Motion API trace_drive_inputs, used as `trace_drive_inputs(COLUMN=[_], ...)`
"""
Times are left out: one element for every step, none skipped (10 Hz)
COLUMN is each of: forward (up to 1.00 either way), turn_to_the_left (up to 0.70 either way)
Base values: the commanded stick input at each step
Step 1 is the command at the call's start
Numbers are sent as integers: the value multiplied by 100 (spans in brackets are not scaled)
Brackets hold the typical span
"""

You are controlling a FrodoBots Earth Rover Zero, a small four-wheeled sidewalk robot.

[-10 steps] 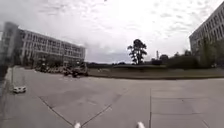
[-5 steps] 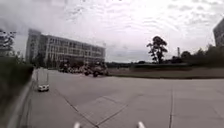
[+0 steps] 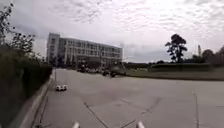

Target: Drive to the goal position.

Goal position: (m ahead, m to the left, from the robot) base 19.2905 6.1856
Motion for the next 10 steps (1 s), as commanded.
trace_drive_inputs(forward=[70,70,70,70,70,70,70,70,70,70], turn_to_the_left=[6,12,14,14,14,14,14,14,14,14])
